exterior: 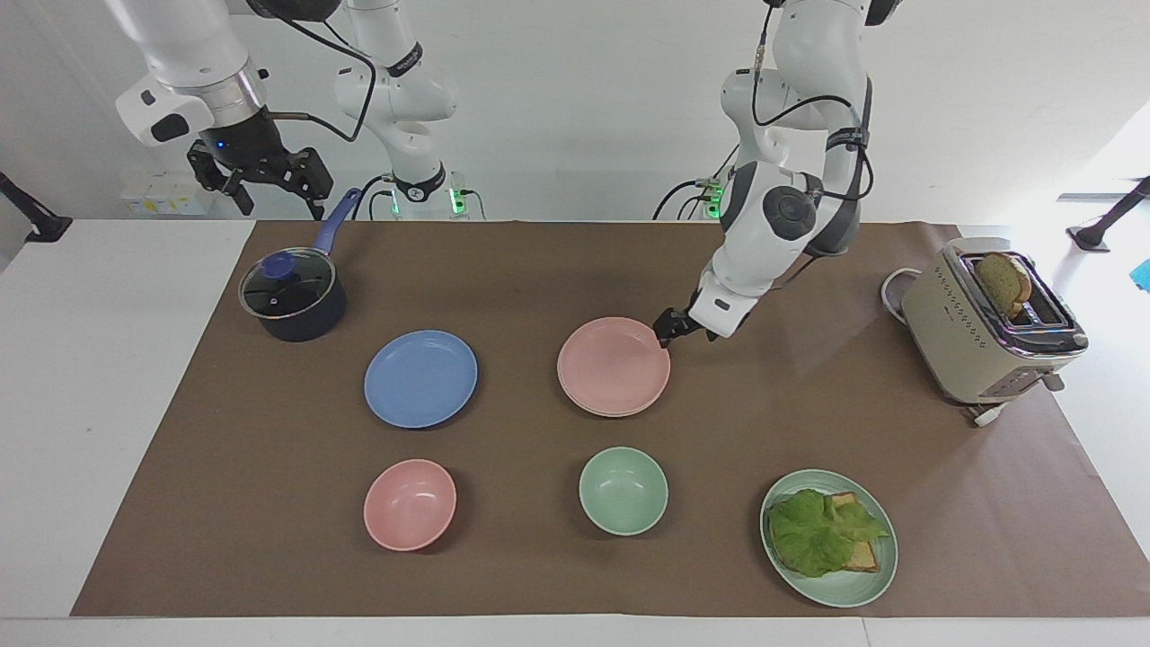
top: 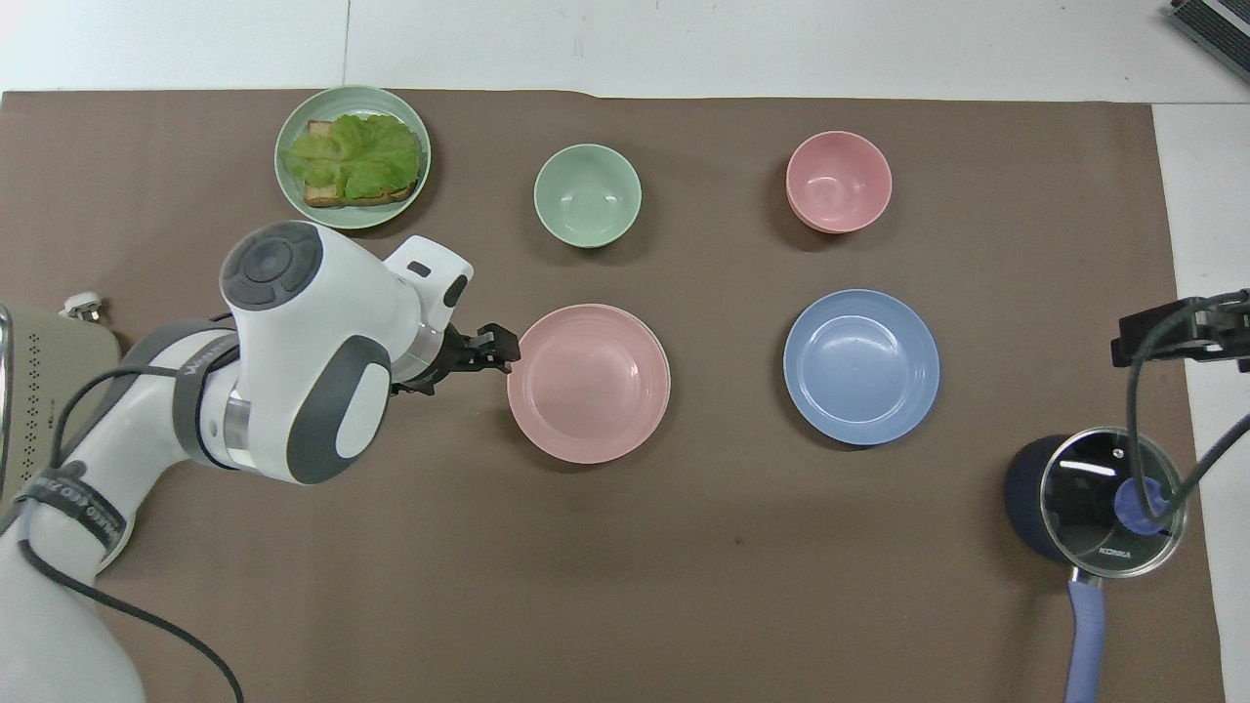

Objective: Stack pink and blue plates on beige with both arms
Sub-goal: 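Open the left gripper and withdraw it to the rest pose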

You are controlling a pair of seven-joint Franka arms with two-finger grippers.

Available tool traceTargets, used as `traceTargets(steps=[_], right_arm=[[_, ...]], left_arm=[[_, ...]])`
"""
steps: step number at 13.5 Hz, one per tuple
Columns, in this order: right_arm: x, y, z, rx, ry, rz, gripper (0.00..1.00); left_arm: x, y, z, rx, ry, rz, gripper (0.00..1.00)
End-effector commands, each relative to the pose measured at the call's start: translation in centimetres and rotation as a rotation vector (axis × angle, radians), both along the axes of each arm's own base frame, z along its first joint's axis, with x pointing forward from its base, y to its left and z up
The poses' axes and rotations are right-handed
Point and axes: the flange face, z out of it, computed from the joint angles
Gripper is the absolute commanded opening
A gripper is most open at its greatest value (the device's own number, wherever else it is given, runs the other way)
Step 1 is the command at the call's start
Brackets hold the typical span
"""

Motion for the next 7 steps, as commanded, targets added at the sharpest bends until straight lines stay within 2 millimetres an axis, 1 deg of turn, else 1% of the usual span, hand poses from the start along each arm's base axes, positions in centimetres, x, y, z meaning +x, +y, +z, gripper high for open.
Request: traceTargets(steps=[1,3,5,7], right_arm=[[-0.5,-0.4,0.0,0.024,-0.012,0.016,1.00],[-0.5,-0.5,0.0,0.023,-0.012,0.010,1.00],[-0.5,-0.4,0.0,0.022,-0.013,0.007,1.00],[-0.5,-0.4,0.1,0.022,-0.016,0.007,1.00]], left_arm=[[1.6,6.3,5.2,0.087,-0.009,-0.005,1.00],[2.7,11.7,10.2,0.095,-0.004,-0.096,1.00],[3.3,16.3,14.4,0.108,-0.001,-0.128,1.00],[3.3,19.0,17.4,0.127,-0.016,-0.202,1.00]])
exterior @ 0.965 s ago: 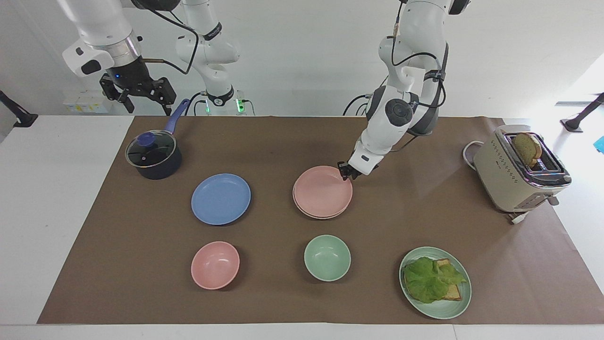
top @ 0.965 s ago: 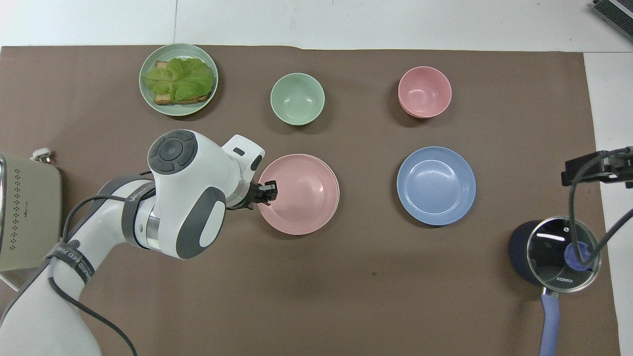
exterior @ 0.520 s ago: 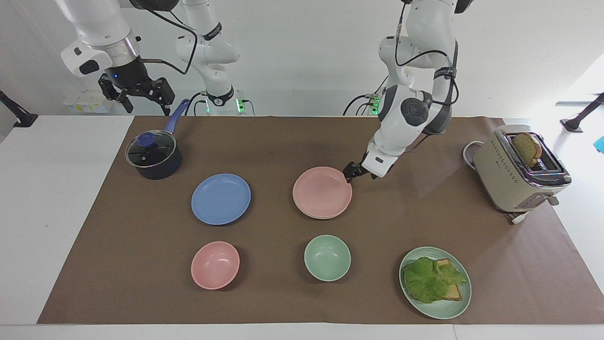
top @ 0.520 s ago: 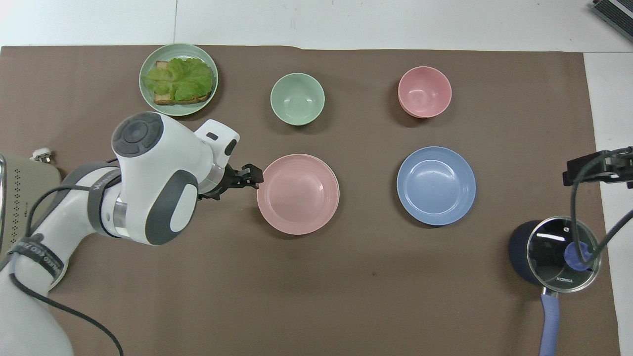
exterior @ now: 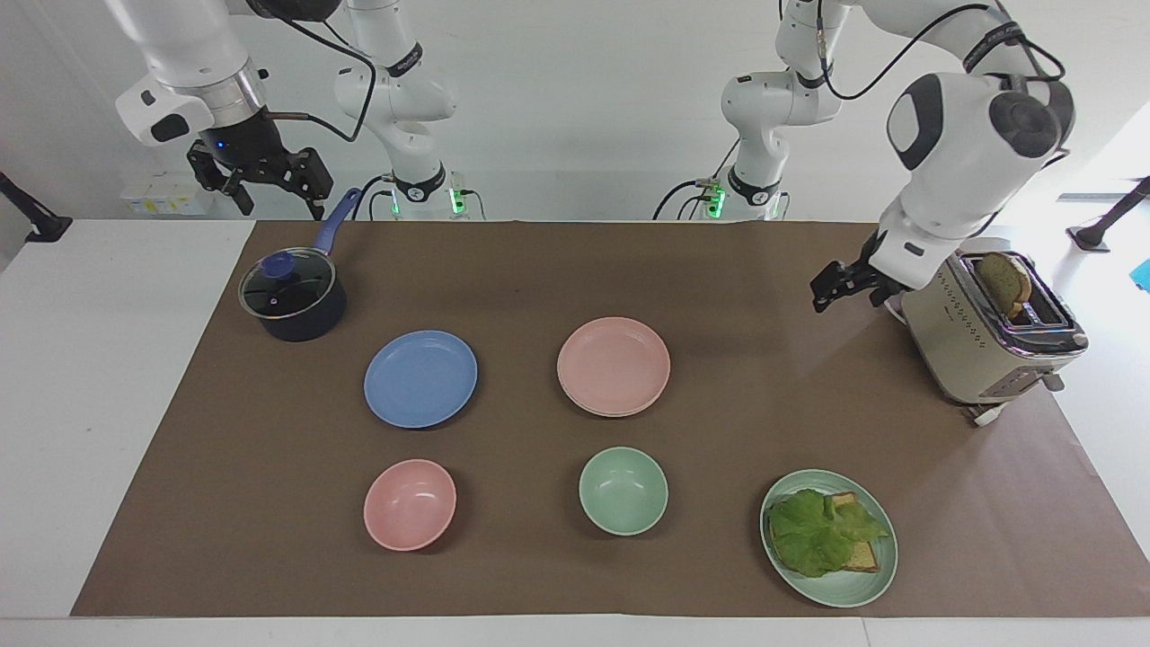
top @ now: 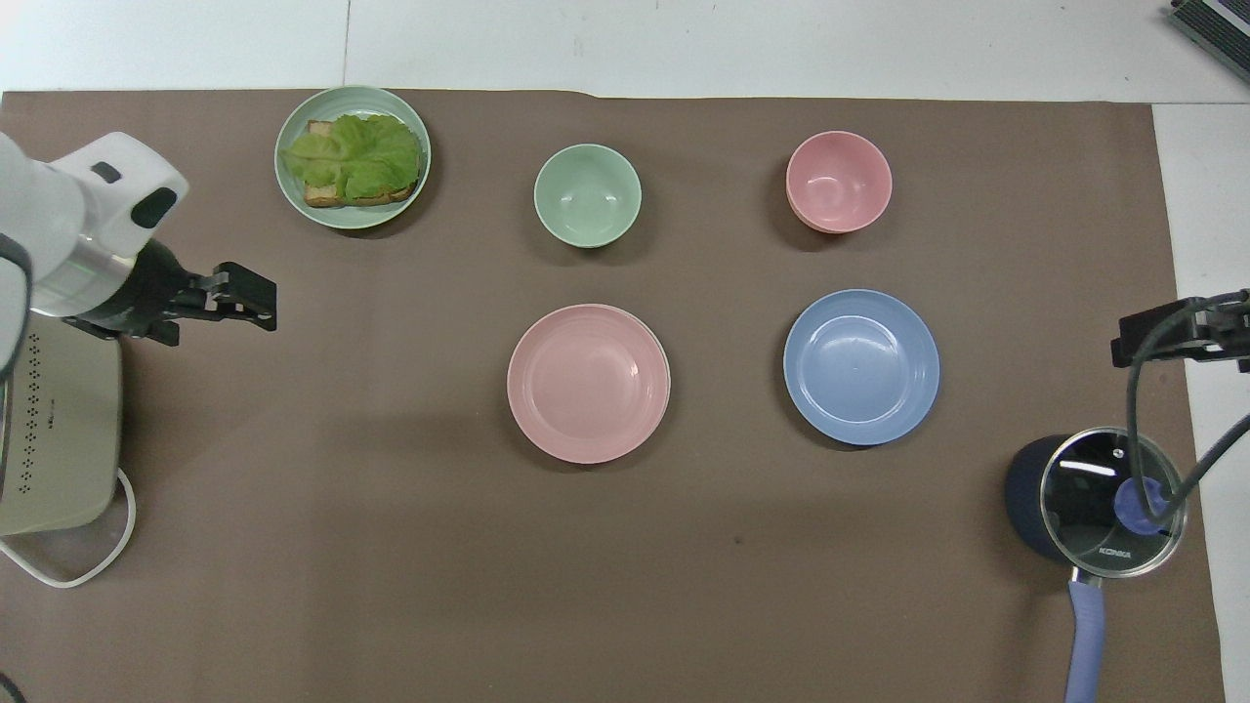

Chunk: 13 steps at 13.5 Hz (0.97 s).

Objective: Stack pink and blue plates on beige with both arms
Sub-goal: 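Open the left gripper and withdraw it to the rest pose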

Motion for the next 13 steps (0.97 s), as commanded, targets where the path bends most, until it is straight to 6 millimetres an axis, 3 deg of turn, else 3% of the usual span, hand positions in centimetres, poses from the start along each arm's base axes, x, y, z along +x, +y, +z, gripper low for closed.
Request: traceTargets(steps=[1,6,11,13], right_arm=[[-0.5,-0.4,0.1,0.022,-0.016,0.007,1.00],[-0.5,-0.3,0.1,0.024,-0.016,0.007,1.00],[0.5,-0.4,-0.9,0.022,-0.080,0.013,1.00],[1.2,-0.4,-2.8,0.021,-0.097,0.018,1.00]], left_arm=[[0.3,2.2,2.8,0.031,-0.002,-0.090,1.00],[-2.2,2.3,8.3,0.038,-0.105,-0.116,1.00],[-2.6,2.1,9.0,0.036,-0.115,-0.112,1.00],[-2.7,1.9,9.0,0.033,-0.115,-0.115,1.00]])
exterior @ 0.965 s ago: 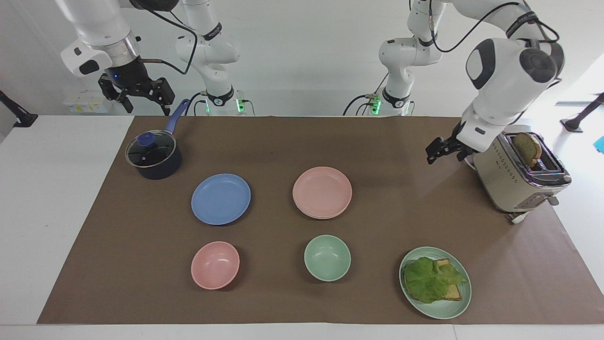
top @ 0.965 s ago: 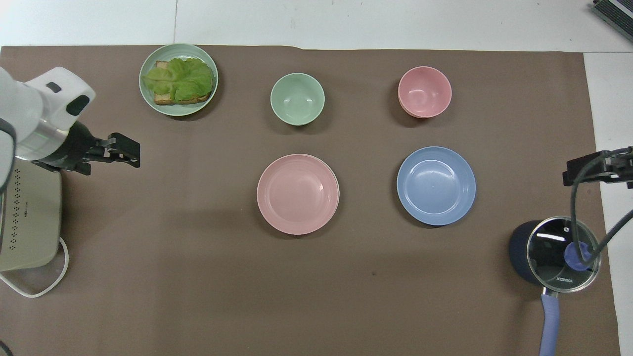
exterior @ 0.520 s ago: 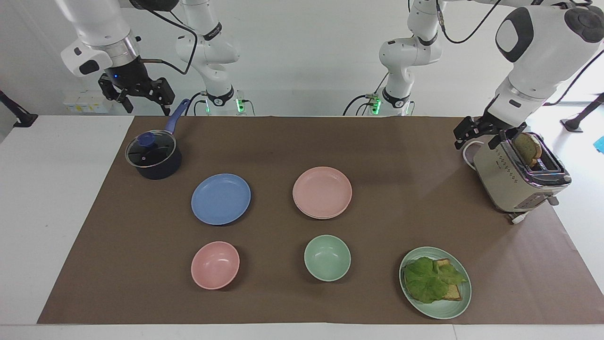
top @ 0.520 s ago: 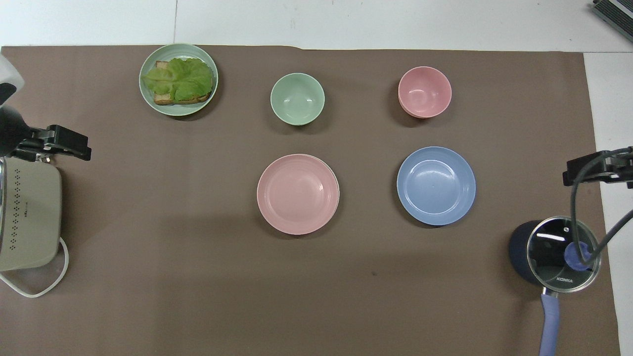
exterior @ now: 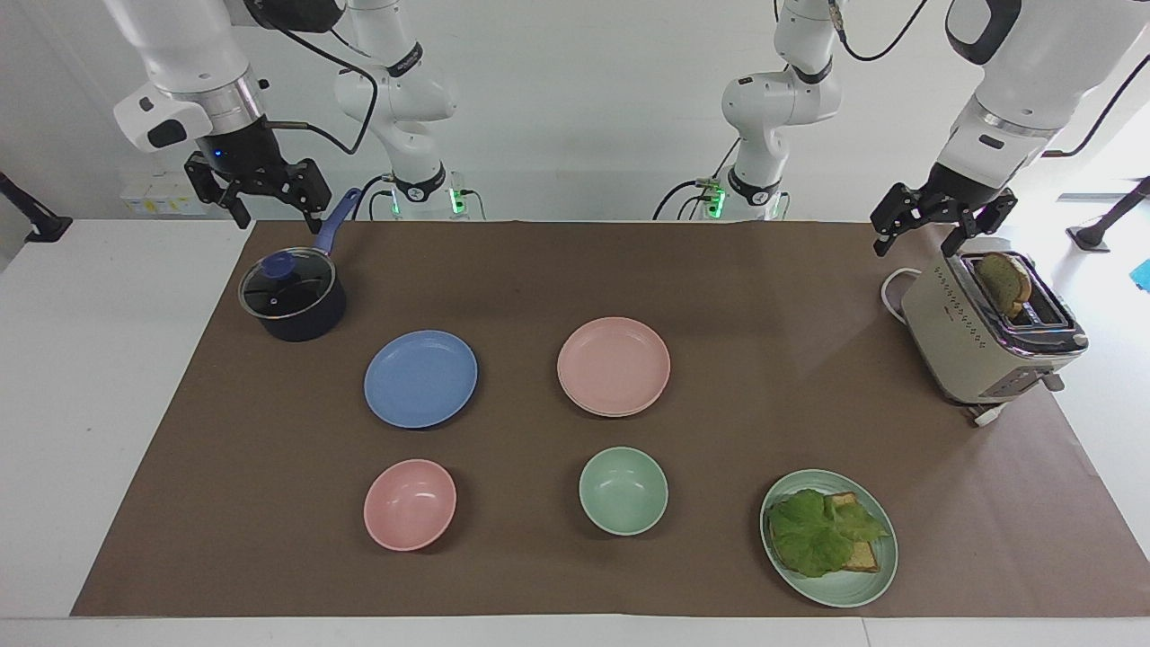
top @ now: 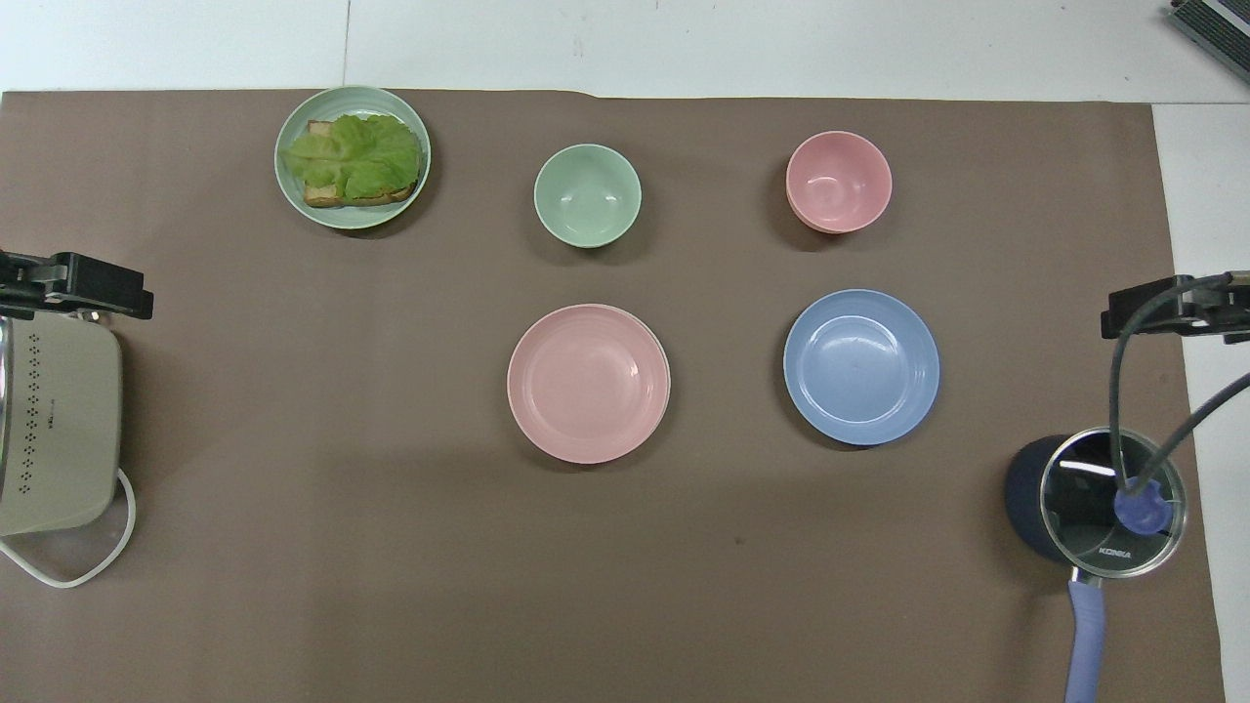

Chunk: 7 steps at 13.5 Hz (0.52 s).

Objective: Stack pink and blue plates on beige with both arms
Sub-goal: 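Reach the right gripper to the rim of the blue plate and grasp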

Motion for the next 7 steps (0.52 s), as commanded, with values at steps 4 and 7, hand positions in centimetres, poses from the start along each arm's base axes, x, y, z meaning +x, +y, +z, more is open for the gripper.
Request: traceTargets(steps=[4,7], right_arm=[[1.3,-0.5,-9.7,0.022,-0.032,0.024,1.00],[1.6,-0.4,-17.1,0.024,-0.025,0.029,1.00]], left_arm=[[-0.4,0.2,0.1,0.013,0.012,-0.007,1.00],[-0.4,0.1,0.1,0.013,0.012,-0.008,1.00]])
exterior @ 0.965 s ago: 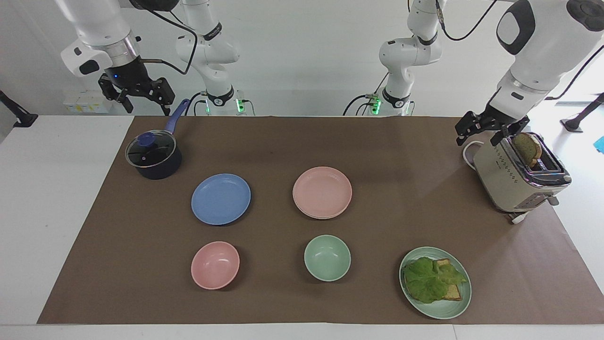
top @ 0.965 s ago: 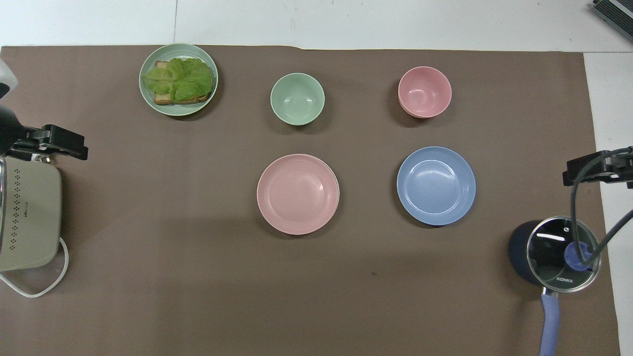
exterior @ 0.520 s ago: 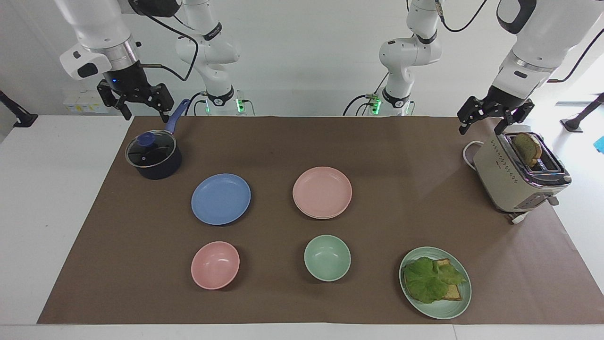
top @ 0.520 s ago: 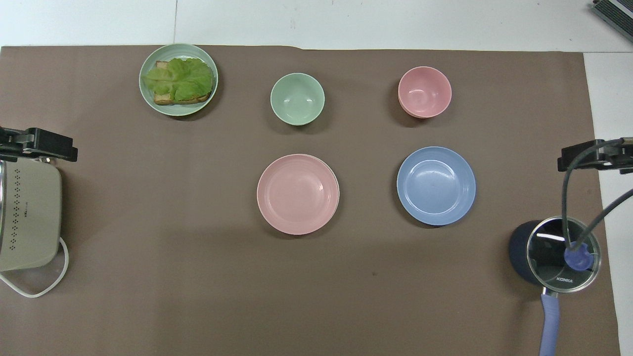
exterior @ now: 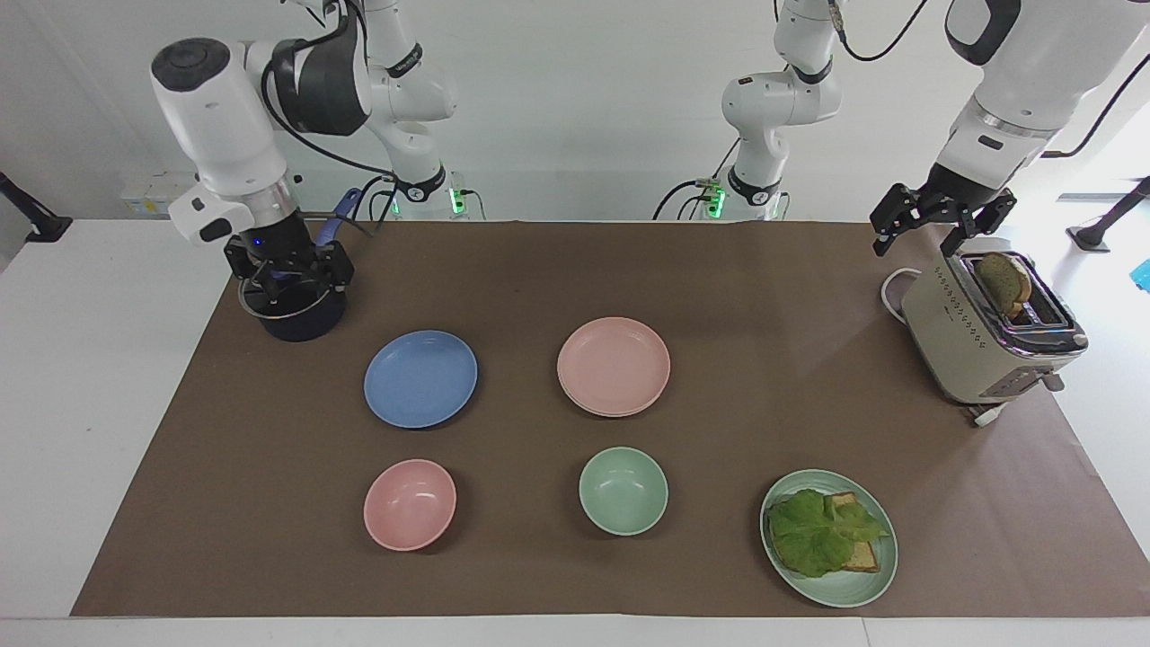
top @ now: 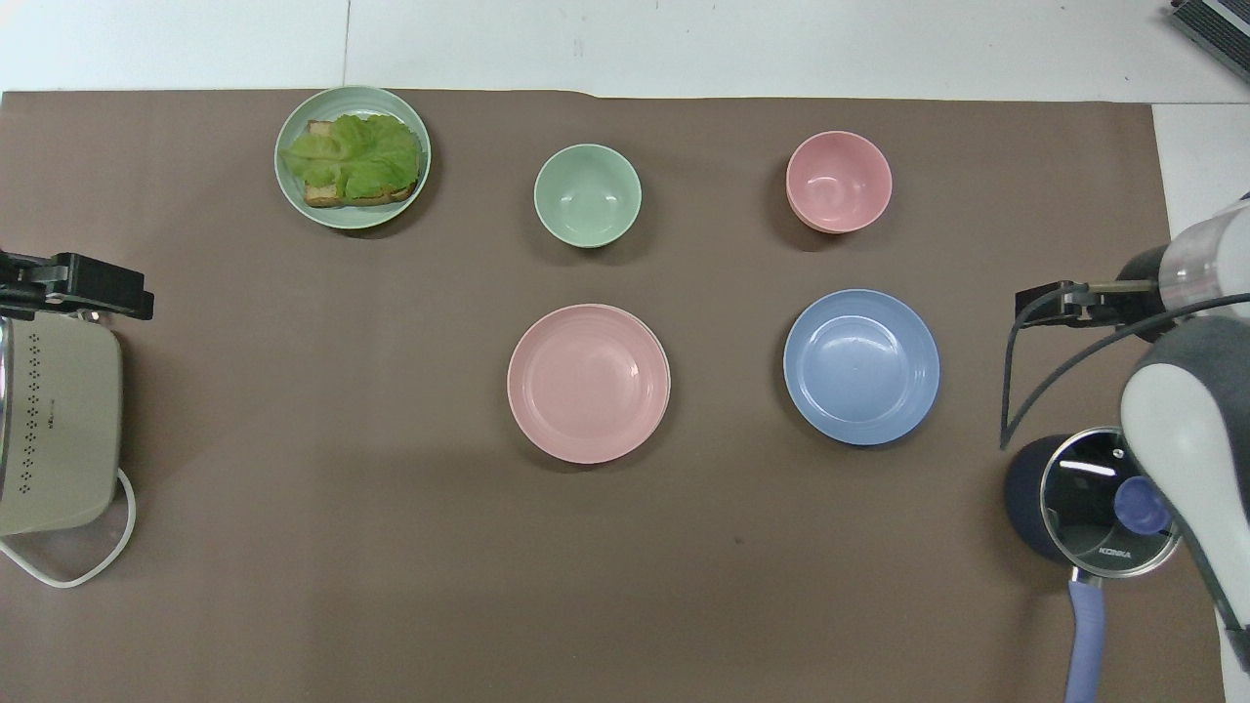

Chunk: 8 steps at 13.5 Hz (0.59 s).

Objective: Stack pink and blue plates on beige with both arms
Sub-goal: 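Reach the right gripper to the rim of the blue plate and grasp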

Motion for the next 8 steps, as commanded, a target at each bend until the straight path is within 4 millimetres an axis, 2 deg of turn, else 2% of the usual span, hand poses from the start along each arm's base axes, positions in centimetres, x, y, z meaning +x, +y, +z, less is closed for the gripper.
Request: traceTargets(steps=[1,4,6,8], right_arm=[[-0.7,-0.5,-6.6,0.021,-0.015,0.038,1.00],[-0.1,-1.0,-12.1,0.023,-0.033,0.046,1.00],[0.2,-1.1,-14.5,0.029,-0.025,0.041,0.98],[-0.1,-1.0,-15.5,0.066,-0.012,0.045,0.91]], left_arm=[[-0.3,0.1,0.1,0.013,0.011,-0.008,1.00],[-0.3,0.1,0.1,0.011,0.011,-0.008,1.00],[-0.3,0.1,0.1,0.013,0.011,-0.008,1.00],[-0.3,0.1,0.1,0.013,0.011,-0.008,1.00]])
